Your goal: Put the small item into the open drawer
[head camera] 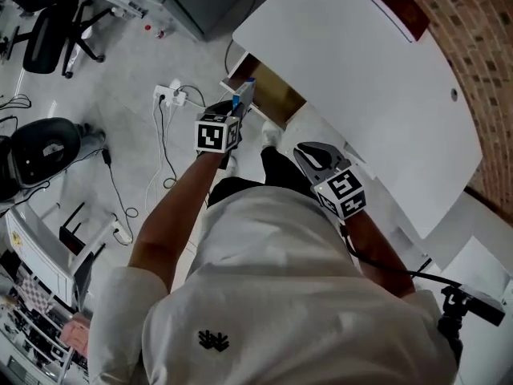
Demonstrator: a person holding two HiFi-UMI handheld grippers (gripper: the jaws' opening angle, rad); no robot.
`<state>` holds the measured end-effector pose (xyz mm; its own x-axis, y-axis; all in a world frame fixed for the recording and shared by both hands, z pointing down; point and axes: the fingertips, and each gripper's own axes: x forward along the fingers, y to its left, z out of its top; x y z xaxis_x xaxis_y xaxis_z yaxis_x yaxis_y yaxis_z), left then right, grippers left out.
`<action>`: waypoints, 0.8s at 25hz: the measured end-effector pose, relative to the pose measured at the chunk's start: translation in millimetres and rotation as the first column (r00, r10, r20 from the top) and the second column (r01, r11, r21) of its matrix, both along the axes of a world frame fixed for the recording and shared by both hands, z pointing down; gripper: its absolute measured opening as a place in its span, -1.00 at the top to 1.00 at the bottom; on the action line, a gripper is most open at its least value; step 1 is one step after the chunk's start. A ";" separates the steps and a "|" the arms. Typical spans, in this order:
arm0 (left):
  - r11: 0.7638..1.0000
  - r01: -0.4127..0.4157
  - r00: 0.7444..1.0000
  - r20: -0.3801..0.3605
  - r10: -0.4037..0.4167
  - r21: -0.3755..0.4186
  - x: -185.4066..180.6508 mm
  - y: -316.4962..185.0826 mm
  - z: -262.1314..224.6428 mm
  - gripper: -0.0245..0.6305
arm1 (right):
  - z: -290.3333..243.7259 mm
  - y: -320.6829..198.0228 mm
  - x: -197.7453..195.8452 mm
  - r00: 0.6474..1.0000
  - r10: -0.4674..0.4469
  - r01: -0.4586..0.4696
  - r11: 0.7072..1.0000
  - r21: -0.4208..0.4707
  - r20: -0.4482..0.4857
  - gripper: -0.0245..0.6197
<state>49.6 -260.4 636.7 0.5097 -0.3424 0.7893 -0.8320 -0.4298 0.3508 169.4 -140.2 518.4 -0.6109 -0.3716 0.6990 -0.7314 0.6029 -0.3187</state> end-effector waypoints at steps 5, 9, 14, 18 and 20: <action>0.997 0.057 0.998 0.042 -0.055 -0.043 13.6 -40.9 59.0 0.65 | 23.9 -28.4 26.0 0.999 -0.037 0.036 0.999 -0.038 -0.008 0.73; 0.994 0.095 0.994 0.066 -0.091 -0.058 16.5 -67.1 95.5 0.65 | 44.7 -42.3 40.8 0.998 -0.054 0.052 0.996 -0.073 -0.019 0.73; 0.983 0.150 0.986 0.085 -0.141 -0.108 12.1 -83.7 140.2 0.65 | 61.6 -44.3 47.0 0.998 -0.065 0.061 0.991 -0.119 -0.023 0.73; 0.969 0.191 0.980 0.090 -0.178 -0.158 9.5 -95.6 166.7 0.65 | 75.4 -42.1 51.1 0.997 -0.076 0.072 0.985 -0.159 -0.023 0.73; 0.966 0.203 0.978 0.083 -0.192 -0.157 9.9 -106.2 175.1 0.65 | 81.2 -42.9 53.0 0.997 -0.078 0.073 0.982 -0.175 -0.022 0.73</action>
